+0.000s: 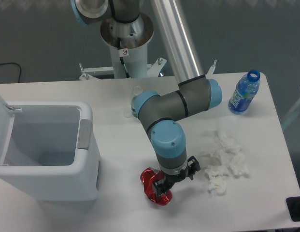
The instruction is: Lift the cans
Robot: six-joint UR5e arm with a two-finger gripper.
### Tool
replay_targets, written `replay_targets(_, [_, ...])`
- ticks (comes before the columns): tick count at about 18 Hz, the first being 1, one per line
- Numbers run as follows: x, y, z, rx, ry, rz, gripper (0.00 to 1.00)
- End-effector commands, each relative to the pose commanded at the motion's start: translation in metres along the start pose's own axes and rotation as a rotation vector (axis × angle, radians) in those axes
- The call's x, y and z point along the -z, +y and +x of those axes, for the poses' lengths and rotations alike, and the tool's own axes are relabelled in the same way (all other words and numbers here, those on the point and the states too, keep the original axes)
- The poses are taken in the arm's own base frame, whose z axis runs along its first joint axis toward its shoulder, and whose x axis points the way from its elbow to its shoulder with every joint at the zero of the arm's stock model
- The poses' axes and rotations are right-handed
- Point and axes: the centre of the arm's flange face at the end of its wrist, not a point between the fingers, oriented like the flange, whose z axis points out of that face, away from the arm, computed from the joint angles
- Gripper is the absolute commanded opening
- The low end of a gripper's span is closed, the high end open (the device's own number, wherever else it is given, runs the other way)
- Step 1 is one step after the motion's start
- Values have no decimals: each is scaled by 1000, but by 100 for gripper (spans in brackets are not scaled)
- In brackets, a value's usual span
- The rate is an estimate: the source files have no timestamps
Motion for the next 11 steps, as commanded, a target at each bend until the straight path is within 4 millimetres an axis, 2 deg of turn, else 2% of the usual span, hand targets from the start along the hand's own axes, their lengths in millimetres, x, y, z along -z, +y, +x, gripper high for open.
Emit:
replay_targets(6, [-13,1,7,25,1,-13,100])
replay_targets(8, [-12,-1,10,24,7,-9,100])
replay_targets(11, [-23,-6,18,19,30,-18,100])
